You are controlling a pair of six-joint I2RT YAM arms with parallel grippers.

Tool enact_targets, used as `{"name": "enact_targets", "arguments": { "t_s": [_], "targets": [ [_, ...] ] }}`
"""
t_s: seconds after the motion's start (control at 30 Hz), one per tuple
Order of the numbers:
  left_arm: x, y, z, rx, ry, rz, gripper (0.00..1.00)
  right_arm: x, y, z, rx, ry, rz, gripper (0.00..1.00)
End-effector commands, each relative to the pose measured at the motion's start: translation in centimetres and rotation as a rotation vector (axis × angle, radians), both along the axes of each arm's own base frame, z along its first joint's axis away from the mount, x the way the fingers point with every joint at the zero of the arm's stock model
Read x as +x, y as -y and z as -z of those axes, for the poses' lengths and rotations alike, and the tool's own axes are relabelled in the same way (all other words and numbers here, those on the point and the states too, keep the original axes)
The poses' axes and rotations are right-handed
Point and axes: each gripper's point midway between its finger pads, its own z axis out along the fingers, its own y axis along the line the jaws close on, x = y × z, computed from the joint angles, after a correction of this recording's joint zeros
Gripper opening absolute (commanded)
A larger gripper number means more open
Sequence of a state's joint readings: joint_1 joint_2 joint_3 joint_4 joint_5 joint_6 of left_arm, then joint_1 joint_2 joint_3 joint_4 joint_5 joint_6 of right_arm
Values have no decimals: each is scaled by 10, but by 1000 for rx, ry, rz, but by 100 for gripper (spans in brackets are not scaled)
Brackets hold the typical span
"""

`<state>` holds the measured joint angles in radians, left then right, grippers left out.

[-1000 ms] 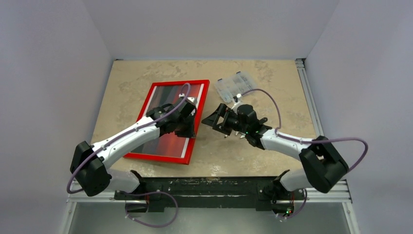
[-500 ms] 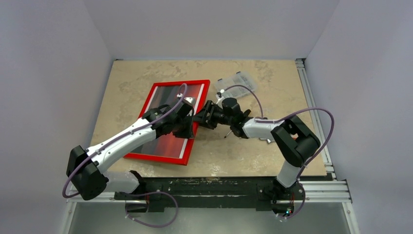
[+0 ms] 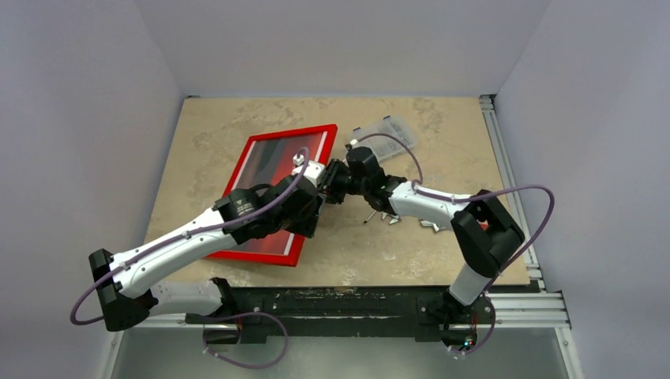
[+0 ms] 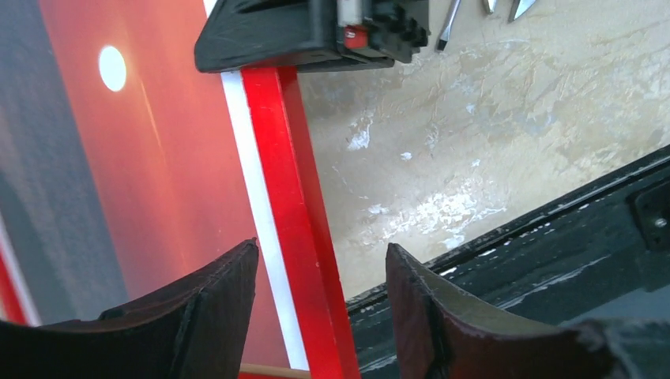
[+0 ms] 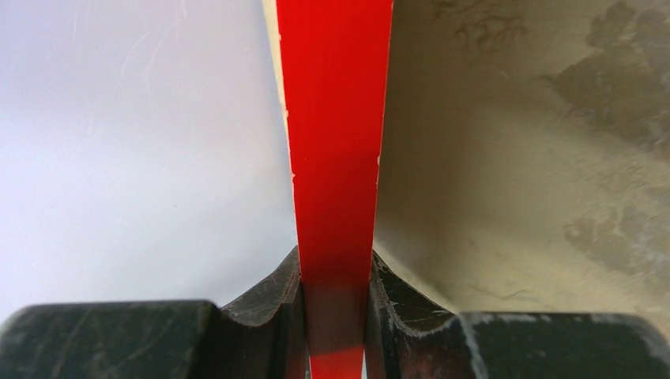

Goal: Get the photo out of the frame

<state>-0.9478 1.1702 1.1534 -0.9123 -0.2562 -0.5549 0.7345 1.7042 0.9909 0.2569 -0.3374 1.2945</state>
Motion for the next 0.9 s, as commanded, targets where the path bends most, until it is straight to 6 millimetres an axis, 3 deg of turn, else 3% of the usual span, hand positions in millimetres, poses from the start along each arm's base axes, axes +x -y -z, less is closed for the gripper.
{"name": "enact_targets", "arguments": {
  "t_s": [0.0,0.3,0.43,0.73,0.87],
  "targets": [
    [5,-22,-39,174,219,-4,59,9,15,-40,-79,-48,129,0],
    [-4,-21,-54,479,416,54,62,11,23,-81,-70,-87,235,0],
    [-5,-9,-56,513,455,70,62,10,26,-88,-80,-91,264,0],
    [5,-12,-47,650,522,101,54,6,37,-101,-90,-42,274,0],
    [3,-7,-44,636,509,139,54,2,30,-102,-57,-55,235,0]
  ]
}}
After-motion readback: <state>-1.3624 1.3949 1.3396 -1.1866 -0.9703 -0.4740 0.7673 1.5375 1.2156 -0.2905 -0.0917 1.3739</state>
